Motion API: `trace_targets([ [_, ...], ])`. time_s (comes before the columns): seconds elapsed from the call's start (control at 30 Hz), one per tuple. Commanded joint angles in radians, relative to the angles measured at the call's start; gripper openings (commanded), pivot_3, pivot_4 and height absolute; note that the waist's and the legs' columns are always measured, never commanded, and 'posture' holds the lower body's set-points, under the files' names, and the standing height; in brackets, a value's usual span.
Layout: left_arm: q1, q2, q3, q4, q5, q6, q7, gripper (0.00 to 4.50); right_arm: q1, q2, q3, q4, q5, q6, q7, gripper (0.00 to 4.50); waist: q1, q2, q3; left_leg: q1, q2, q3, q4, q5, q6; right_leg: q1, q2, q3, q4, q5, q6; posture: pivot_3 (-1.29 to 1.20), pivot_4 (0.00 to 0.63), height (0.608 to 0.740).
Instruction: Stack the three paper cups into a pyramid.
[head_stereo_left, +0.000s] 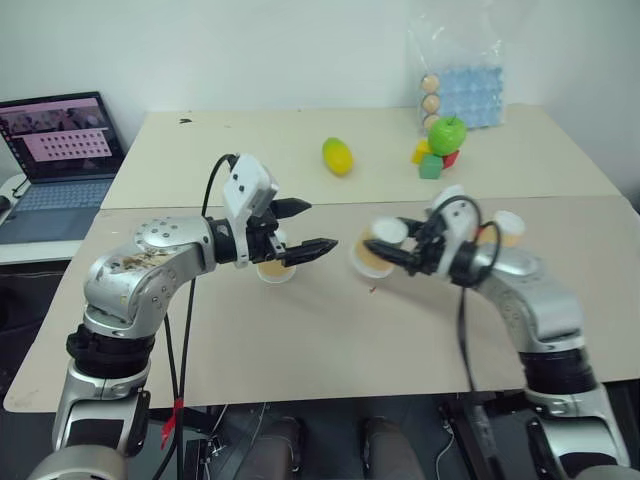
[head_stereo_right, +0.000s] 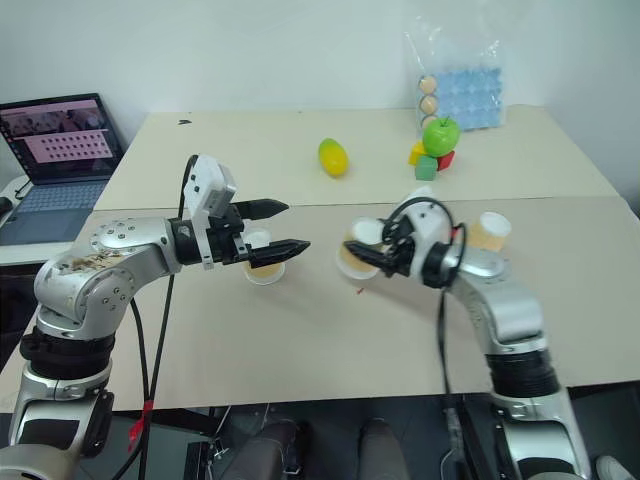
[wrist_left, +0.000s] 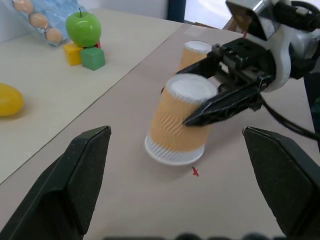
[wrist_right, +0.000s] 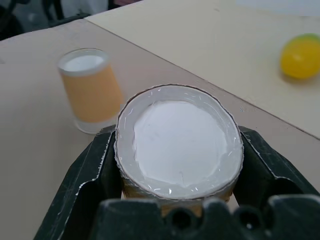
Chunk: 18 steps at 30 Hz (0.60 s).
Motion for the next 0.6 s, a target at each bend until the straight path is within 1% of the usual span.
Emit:
trace_targets([
  [0.03,-0.011,0.014,0.015,-0.040,-0.012,0.003,0.002,4.50,-0.029,0.033,0.038,0.026,-0.020,-0.013,0.010,2.92,0.004,0.000,0.000,0.000,-0.001,0.000,0.000,0.000,0.000,0.000,0.000,0.000,0.000,0.000,0.000,0.00,0.150,0.740],
  [0.17,-0.008,0.019,0.020,-0.049,-0.012,0.003,0.012,4.50,-0.032,0.052,0.062,0.045,-0.032,-0.017,0.024,2.92,0.002,0.000,0.000,0.000,0.000,0.000,0.000,-0.001,-0.002,-0.001,0.000,0.000,0.001,0.000,0.000,0.00,0.150,0.740],
  [0.4,-0.002,0.013,0.017,-0.053,-0.006,-0.003,0.033,4.50,-0.012,0.066,0.063,0.045,-0.033,0.003,0.018,2.92,-0.005,0.000,0.000,0.000,0.000,0.000,0.000,-0.001,-0.002,-0.001,0.001,0.001,0.001,0.000,0.000,0.00,0.150,0.740],
  [0.47,-0.003,0.012,0.008,-0.051,0.006,-0.015,0.037,4.50,-0.011,0.084,0.044,0.046,-0.022,0.015,-0.008,3.65,-0.006,0.000,0.000,0.000,0.000,0.000,0.000,0.000,-0.002,-0.001,0.001,0.001,0.001,0.000,0.000,0.00,0.150,0.740],
  [0.5,-0.005,0.010,0.008,-0.049,0.007,-0.017,0.040,4.50,-0.011,0.093,0.035,0.042,-0.011,0.023,-0.015,3.82,-0.006,0.000,0.000,0.000,0.000,0.000,0.000,0.000,-0.002,-0.001,0.001,0.001,0.001,0.000,-0.001,0.00,0.150,0.740],
  [0.53,-0.006,0.007,0.009,-0.047,0.008,-0.019,0.042,4.50,-0.012,0.099,0.031,0.035,-0.005,0.031,-0.021,4.27,-0.006,0.000,0.000,0.000,0.000,0.000,0.000,0.000,-0.002,-0.001,0.002,0.001,0.002,0.000,-0.001,0.00,0.150,0.740],
  [0.57,-0.007,0.004,0.010,-0.045,0.007,-0.019,0.044,4.50,-0.011,0.103,0.030,0.028,-0.006,0.034,-0.026,4.48,-0.006,0.000,0.000,0.000,0.000,0.000,0.000,-0.001,-0.002,-0.001,0.002,0.001,0.002,0.000,-0.001,0.00,0.150,0.740],
  [0.6,-0.008,0.002,0.010,-0.044,0.007,-0.020,0.046,4.50,-0.011,0.105,0.028,0.022,-0.005,0.040,-0.030,4.48,-0.005,0.000,0.000,0.000,0.000,0.000,0.000,-0.001,-0.002,-0.001,0.002,0.001,0.002,0.000,-0.001,0.00,0.150,0.740],
])
